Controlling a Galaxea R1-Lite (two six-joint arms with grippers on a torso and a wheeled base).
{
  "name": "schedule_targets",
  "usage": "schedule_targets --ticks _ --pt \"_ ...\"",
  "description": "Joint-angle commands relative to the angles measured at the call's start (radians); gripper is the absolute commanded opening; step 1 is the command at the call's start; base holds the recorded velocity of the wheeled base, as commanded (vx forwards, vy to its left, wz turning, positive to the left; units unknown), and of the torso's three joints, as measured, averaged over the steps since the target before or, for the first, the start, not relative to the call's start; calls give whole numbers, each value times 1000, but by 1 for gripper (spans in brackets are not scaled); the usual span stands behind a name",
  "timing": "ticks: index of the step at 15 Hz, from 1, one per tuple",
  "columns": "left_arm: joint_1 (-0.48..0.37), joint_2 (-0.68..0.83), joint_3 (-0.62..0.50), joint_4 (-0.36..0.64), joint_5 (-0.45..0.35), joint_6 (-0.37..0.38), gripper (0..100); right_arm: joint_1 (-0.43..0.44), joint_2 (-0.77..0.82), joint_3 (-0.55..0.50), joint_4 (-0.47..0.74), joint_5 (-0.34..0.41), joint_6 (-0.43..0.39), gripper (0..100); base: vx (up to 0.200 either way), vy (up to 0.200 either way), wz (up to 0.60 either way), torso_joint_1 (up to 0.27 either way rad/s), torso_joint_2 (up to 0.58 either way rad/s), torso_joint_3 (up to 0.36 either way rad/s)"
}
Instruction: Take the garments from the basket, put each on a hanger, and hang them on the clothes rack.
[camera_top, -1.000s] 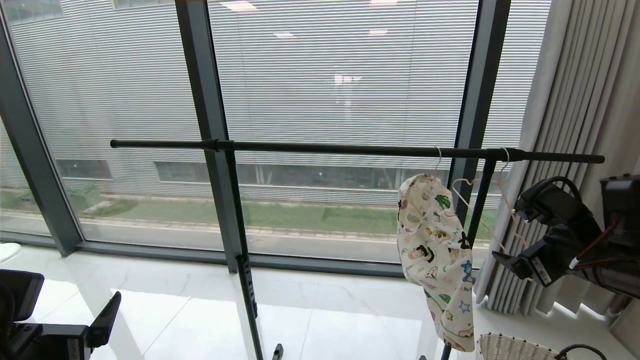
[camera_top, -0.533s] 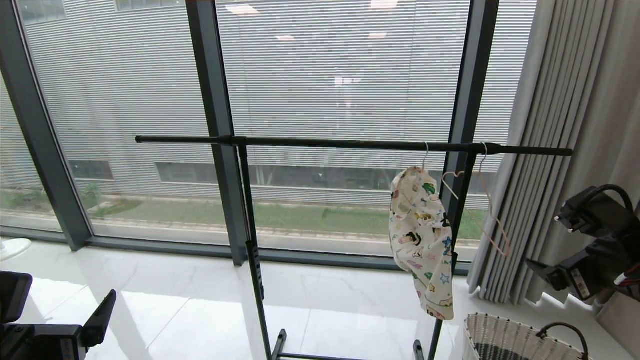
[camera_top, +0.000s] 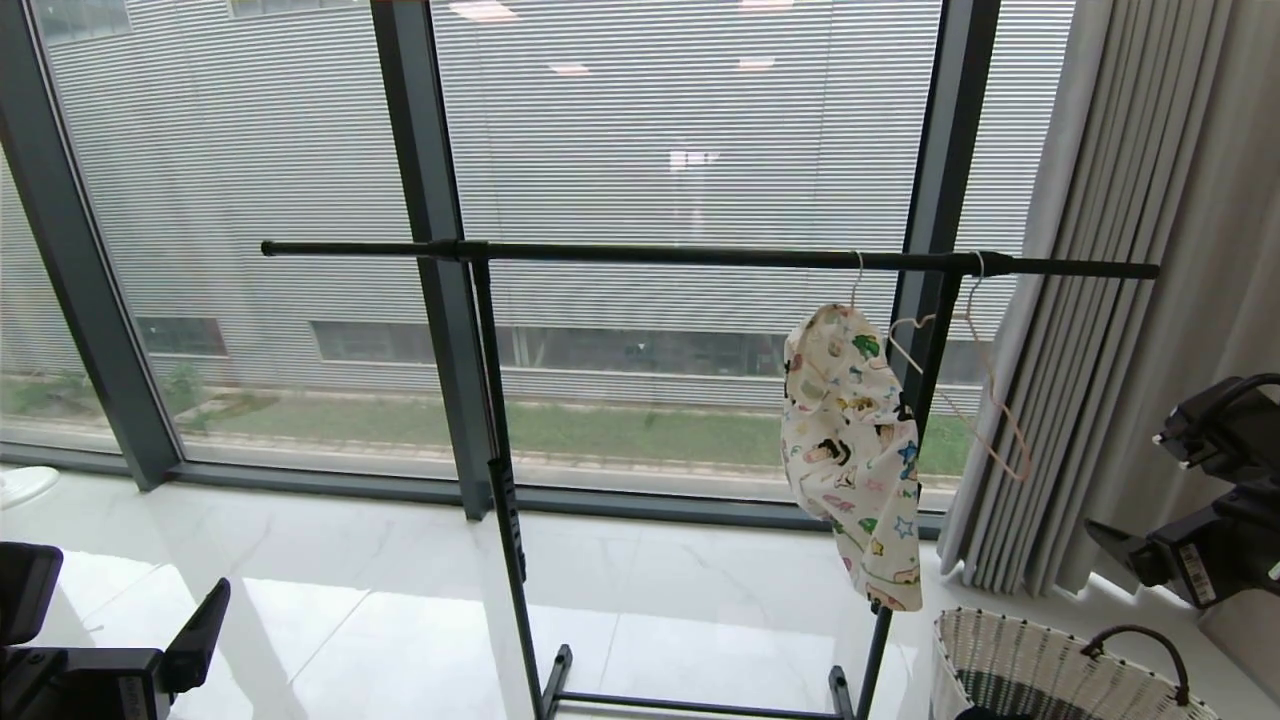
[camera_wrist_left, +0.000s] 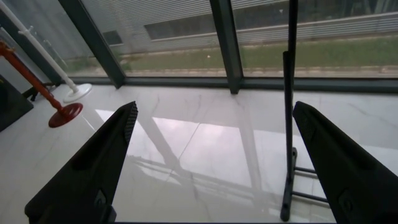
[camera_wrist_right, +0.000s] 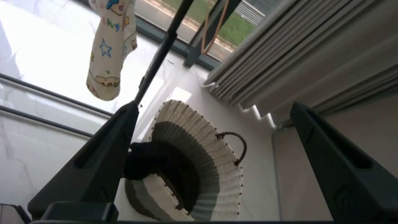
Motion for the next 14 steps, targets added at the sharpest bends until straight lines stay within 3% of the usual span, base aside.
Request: schedule_targets --ticks 1,14 --pt "0 1 0 -2 0 0 100 -1 0 1 -1 0 0 100 0 0 0 -232 525 290" --pt "45 3 0 0 3 -17 100 -1 -37 36 1 0 -5 100 0 0 0 -192 461 264"
